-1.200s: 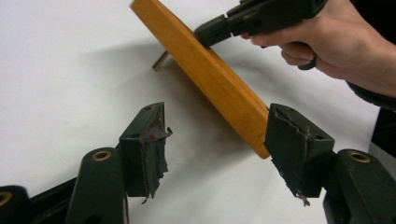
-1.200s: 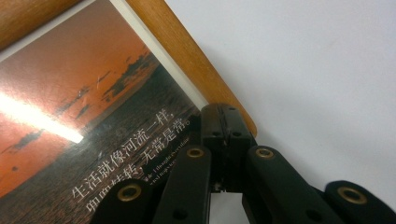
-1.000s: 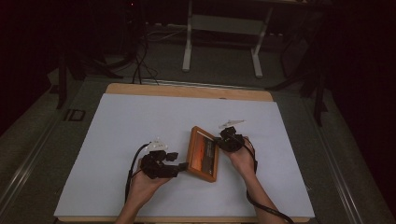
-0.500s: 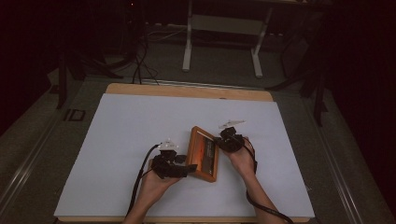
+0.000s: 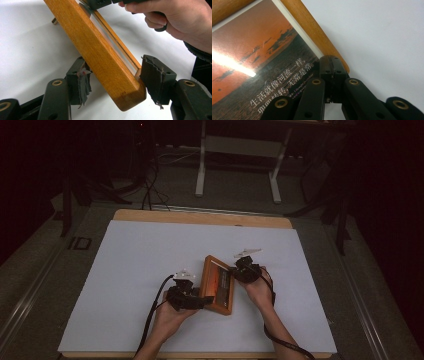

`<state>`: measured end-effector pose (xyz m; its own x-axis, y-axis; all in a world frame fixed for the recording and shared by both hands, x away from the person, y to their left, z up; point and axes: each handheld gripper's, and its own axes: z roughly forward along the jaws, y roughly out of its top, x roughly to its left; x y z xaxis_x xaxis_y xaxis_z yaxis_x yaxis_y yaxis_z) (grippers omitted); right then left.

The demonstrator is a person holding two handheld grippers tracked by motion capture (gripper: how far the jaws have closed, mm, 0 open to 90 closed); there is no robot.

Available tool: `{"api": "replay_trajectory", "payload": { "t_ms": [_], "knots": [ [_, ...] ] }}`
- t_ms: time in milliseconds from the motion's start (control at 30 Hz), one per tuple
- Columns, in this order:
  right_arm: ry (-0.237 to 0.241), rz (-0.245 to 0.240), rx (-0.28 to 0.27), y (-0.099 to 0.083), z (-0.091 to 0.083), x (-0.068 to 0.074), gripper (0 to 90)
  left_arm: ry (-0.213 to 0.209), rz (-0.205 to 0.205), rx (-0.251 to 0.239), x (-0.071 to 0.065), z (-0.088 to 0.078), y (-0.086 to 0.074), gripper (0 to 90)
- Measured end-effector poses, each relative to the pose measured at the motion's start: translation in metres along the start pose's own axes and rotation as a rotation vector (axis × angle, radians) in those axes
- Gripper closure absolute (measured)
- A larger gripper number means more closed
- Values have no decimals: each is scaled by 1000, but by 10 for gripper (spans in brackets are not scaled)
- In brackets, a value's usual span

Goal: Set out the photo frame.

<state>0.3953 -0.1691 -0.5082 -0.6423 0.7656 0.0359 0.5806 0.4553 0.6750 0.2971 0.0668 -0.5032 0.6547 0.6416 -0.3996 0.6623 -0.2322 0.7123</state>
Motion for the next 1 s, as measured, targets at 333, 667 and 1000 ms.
{"api": "replay_trajectory", "payload": {
  "t_ms": [333,667,1000],
  "knots": [
    [-11,-15,12,-1,-6,-3,898,-38,-42,-8,1,0,1,493],
    [-31,-13,-17,-18,-36,-15,891,-13,29,-55,-19,6,3,582],
    [-46,-27,-74,-41,-78,-17,853,-6,112,-60,-40,12,9,657]
  ]
}}
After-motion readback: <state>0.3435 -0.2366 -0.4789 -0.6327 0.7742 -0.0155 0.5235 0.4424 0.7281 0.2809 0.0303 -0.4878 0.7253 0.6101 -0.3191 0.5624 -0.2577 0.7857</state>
